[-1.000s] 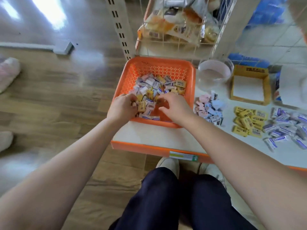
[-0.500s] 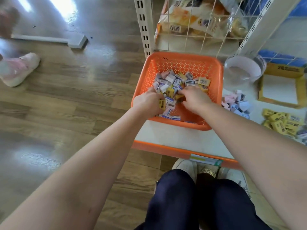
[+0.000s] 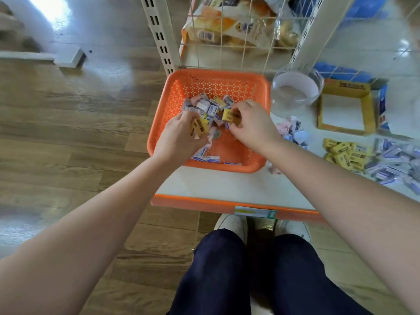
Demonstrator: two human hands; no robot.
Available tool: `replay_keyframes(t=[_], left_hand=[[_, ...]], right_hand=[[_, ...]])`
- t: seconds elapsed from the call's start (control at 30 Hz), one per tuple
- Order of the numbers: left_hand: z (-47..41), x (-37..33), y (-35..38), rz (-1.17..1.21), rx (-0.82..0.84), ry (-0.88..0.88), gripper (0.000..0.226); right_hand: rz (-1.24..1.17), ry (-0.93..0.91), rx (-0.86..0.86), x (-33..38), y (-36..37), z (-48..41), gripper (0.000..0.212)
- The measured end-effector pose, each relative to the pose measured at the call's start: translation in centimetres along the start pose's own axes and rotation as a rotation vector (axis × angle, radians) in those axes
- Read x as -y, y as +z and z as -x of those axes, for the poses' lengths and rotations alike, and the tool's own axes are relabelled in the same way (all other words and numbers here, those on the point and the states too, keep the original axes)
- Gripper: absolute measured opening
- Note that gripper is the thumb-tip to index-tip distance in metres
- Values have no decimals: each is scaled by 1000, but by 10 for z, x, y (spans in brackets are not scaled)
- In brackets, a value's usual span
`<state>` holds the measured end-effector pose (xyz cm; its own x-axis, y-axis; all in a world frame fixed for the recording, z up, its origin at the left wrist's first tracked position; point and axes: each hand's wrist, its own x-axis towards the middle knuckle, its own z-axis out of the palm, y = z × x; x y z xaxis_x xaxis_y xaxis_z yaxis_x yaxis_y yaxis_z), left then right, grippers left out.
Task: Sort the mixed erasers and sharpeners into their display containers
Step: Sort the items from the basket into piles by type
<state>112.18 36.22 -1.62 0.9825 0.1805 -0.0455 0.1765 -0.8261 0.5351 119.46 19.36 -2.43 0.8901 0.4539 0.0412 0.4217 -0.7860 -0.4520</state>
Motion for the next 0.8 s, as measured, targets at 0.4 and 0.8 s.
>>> replay_keyframes(t=[0.4,0.8], left_hand=[[-12,-137,63,58,199,292,49],[11,-198,174,110,439,250,48]], right_hand=[[-60,286,-211,-121,-65,89,34],[-65,525,-140,-201,-67,149,40]])
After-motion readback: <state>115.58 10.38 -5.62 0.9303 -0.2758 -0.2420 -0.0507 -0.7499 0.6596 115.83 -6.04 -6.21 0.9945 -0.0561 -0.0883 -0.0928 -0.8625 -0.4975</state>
